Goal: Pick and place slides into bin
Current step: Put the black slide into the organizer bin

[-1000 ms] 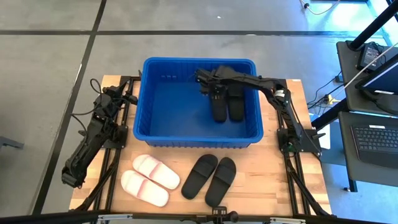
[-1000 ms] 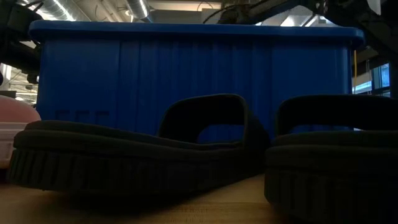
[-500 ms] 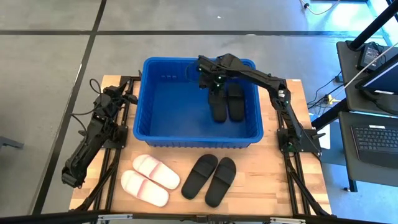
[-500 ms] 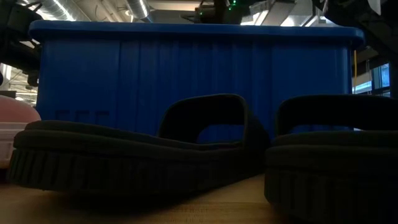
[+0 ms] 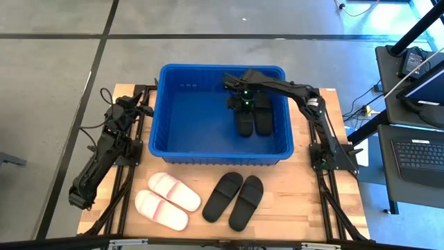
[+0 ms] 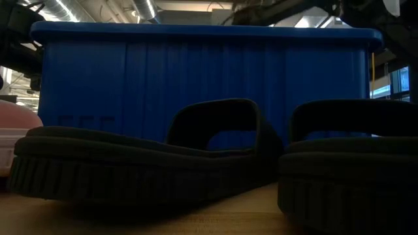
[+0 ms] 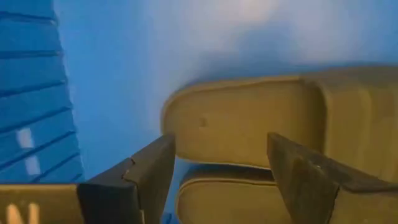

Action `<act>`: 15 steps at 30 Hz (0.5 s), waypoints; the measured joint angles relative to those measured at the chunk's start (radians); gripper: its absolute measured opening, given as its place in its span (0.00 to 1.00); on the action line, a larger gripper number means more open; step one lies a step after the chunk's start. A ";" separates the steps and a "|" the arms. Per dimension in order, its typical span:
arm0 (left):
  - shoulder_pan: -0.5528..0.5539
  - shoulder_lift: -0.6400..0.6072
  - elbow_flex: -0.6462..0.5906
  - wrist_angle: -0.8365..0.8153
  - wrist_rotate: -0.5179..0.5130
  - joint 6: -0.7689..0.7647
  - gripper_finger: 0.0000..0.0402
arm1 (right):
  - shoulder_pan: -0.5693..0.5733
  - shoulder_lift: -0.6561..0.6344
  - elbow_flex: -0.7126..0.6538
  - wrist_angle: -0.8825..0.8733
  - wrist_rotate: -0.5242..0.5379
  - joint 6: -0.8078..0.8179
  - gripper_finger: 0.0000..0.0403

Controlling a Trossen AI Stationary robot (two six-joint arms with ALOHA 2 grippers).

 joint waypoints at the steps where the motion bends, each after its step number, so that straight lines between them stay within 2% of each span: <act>1: 0.000 0.000 0.000 0.000 0.000 0.000 0.44 | -0.005 0.000 -0.026 0.024 -0.002 0.000 0.62; 8: 0.000 0.000 0.000 0.000 0.000 0.001 0.44 | -0.036 0.000 -0.119 0.171 -0.002 0.011 0.62; 15: 0.000 0.000 0.000 0.000 0.000 0.001 0.44 | -0.053 0.000 -0.120 0.223 0.152 0.063 0.62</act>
